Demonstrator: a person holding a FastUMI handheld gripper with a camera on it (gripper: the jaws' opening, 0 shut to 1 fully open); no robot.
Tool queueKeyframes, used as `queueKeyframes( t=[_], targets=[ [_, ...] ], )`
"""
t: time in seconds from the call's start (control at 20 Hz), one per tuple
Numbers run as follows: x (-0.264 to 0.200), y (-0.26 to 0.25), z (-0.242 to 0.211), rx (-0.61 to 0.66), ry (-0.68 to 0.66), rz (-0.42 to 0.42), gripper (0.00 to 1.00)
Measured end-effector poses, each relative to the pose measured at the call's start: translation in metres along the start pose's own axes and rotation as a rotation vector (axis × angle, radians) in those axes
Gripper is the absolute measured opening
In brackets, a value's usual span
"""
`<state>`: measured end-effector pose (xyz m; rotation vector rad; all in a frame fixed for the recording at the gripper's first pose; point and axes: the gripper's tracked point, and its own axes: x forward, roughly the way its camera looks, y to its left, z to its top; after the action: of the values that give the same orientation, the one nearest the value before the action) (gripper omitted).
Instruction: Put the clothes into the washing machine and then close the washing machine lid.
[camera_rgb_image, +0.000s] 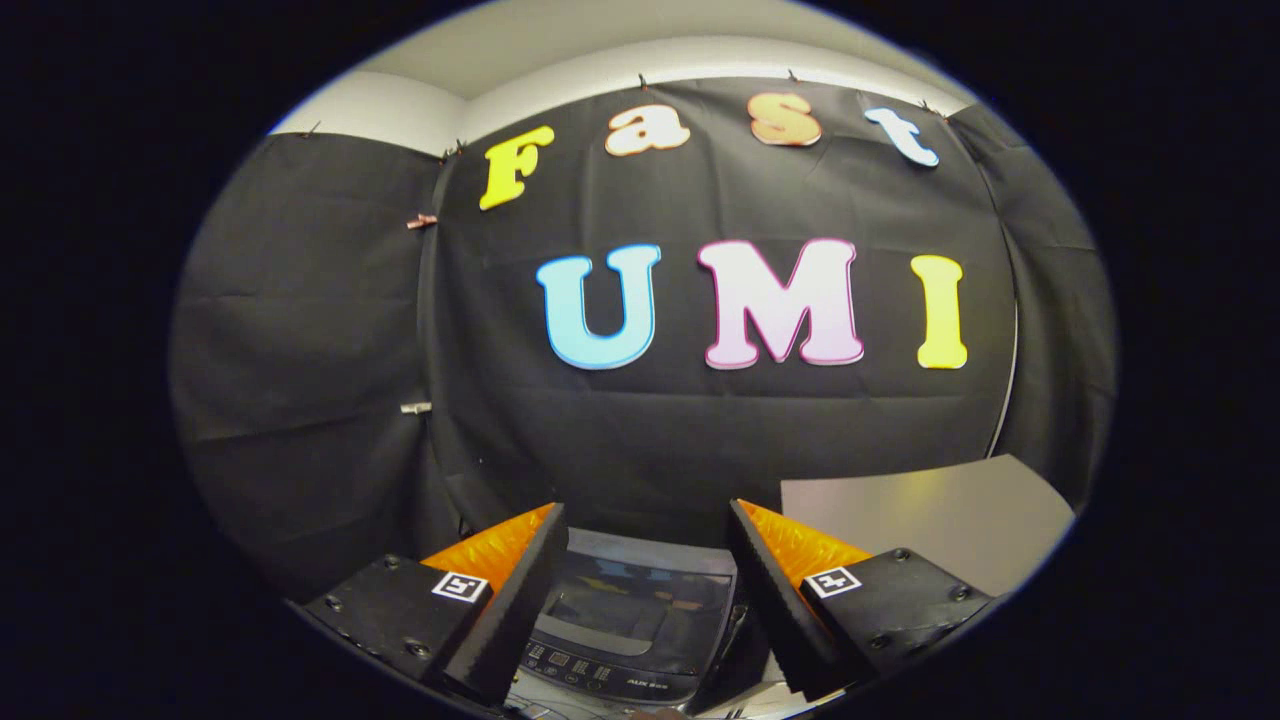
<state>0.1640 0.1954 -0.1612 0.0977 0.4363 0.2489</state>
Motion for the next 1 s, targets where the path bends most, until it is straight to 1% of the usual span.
queueKeyframes(
  t=[0.05, 0.15, 0.25, 0.35, 0.6, 0.8, 0.9, 1.0],
  targets=[
    [-0.012, 0.000, 0.008, -0.005, -0.030, 0.012, 0.99],
    [-0.037, -0.008, 0.017, -0.033, -0.070, 0.008, 0.99],
    [-0.064, -0.021, 0.027, -0.085, -0.107, -0.024, 0.98],
    [-0.089, -0.031, 0.034, -0.110, -0.148, -0.045, 0.99],
    [-0.149, -0.058, 0.044, -0.123, -0.228, -0.122, 0.98],
    [-0.186, -0.069, 0.054, -0.092, -0.304, -0.144, 0.98],
    [-0.200, -0.081, 0.054, -0.083, -0.323, -0.176, 0.98],
    [-0.207, -0.079, 0.054, -0.074, -0.335, -0.172, 0.98]
  ],
)
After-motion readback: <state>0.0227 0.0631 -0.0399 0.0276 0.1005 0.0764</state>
